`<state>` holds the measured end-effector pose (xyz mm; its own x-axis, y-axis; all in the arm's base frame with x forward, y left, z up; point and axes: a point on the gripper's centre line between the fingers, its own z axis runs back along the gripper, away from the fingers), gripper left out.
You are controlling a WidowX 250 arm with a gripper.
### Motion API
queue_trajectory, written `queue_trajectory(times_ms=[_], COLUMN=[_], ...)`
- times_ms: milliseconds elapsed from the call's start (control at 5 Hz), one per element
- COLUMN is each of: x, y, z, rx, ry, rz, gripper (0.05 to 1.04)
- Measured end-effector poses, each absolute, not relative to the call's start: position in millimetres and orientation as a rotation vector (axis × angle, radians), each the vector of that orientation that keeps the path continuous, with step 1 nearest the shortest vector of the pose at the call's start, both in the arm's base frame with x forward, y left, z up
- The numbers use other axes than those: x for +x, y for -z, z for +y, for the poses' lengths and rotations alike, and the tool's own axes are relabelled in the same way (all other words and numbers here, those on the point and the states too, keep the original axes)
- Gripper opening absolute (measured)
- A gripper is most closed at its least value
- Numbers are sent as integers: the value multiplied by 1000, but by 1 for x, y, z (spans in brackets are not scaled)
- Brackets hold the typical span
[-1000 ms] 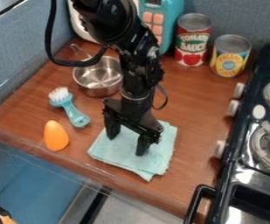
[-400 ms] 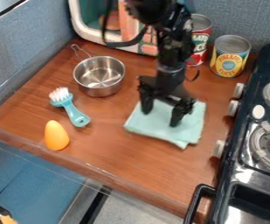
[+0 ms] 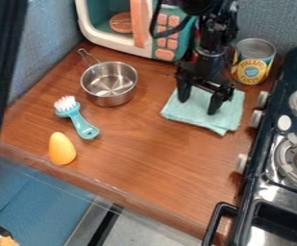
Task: Moved the towel to the top of the table
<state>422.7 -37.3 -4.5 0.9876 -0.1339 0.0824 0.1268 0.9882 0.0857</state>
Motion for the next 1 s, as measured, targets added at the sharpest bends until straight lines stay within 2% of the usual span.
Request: queue_trajectory(times_ms=[200, 400, 600, 800, 1000], x=[431, 423, 415, 414, 401], y=[3, 3, -10, -49, -52], z=[-38, -38, -39, -38, -39], rx=[99, 109, 99, 100, 74], ry=[141, 140, 149, 140, 149], rz=[-82, -71, -66, -140, -124], gripper=[999, 999, 997, 999, 999])
